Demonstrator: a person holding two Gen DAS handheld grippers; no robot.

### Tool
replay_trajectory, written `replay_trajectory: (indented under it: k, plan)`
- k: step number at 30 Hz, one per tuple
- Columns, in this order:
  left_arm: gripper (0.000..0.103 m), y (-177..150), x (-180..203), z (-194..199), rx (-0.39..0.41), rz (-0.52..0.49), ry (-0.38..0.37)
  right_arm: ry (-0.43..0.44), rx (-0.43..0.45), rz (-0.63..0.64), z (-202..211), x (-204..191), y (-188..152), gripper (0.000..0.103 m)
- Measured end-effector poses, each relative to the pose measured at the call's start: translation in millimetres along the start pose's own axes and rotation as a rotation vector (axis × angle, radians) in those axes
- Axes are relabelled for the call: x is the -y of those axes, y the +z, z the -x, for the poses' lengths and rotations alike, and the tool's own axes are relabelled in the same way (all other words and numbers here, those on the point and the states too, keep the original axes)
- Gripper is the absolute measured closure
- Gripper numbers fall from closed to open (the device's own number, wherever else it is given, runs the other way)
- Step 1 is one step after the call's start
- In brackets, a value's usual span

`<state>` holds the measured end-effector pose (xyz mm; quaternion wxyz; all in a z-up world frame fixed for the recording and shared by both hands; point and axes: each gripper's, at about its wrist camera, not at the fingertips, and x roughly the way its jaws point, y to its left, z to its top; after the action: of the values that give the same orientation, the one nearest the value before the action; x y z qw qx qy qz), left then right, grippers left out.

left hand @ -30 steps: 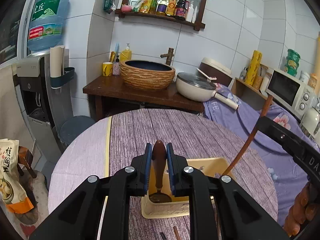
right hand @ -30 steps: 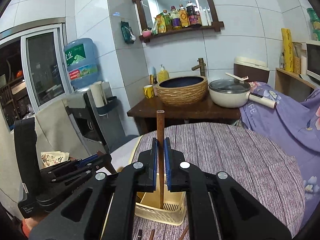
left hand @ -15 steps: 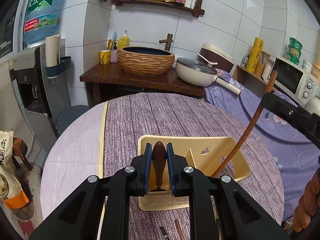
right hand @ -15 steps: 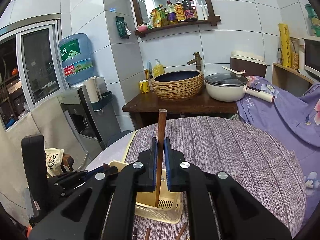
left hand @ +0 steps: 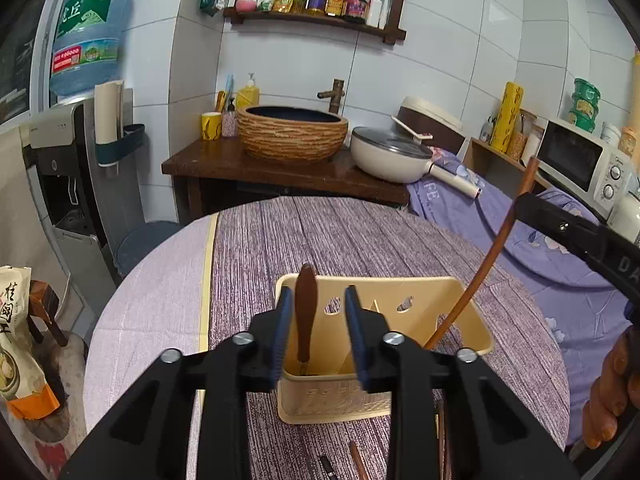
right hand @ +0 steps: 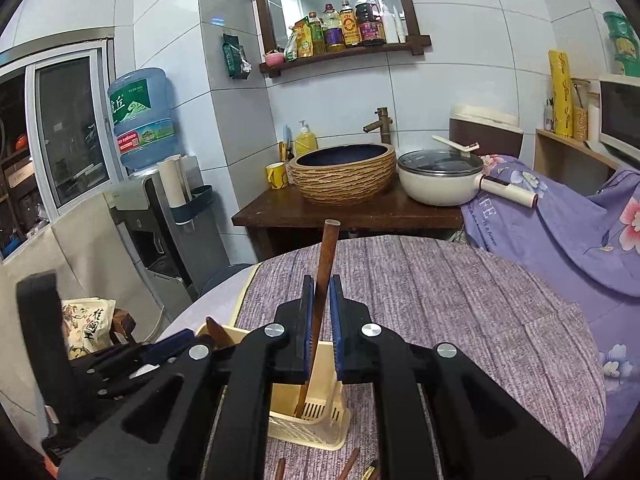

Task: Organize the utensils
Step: 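Open both tools to release the utensils and pull back from the holder, then move left tool to the translucent spoon while right tool approaches the chopsticks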

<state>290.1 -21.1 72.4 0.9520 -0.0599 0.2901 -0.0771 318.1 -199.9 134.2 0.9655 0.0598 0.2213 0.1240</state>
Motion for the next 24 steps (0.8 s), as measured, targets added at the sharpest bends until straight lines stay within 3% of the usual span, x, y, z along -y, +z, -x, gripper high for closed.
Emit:
replay_trajectory:
  k: [1,2,3,8,9,12,24]
  plan:
    - [0.062,0,0,5,0.014,0.004,-0.006,0.001,0.008,-0.002,3,1,0,0.078]
    - [0.055,0,-1,10,0.026,0.007,-0.009,0.001,0.008,-0.002,3,1,0,0.057]
    - [0.05,0,-1,15,0.04,0.007,-0.011,0.001,0.019,-0.009,6,3,0,0.043]
    - [0.025,-12,-4,43,0.092,0.012,0.01,-0.01,0.054,-0.02,30,10,-9,0.042]
    - [0.017,-16,-5,49,0.098,0.009,0.012,-0.014,0.051,-0.022,33,12,-12,0.041]
    - [0.007,-28,-8,60,0.101,-0.003,0.021,-0.003,0.018,-0.028,42,18,-31,0.033]
    - [0.006,-108,-36,56,-0.061,0.07,0.063,-0.074,-0.266,-0.028,27,45,-144,0.034]
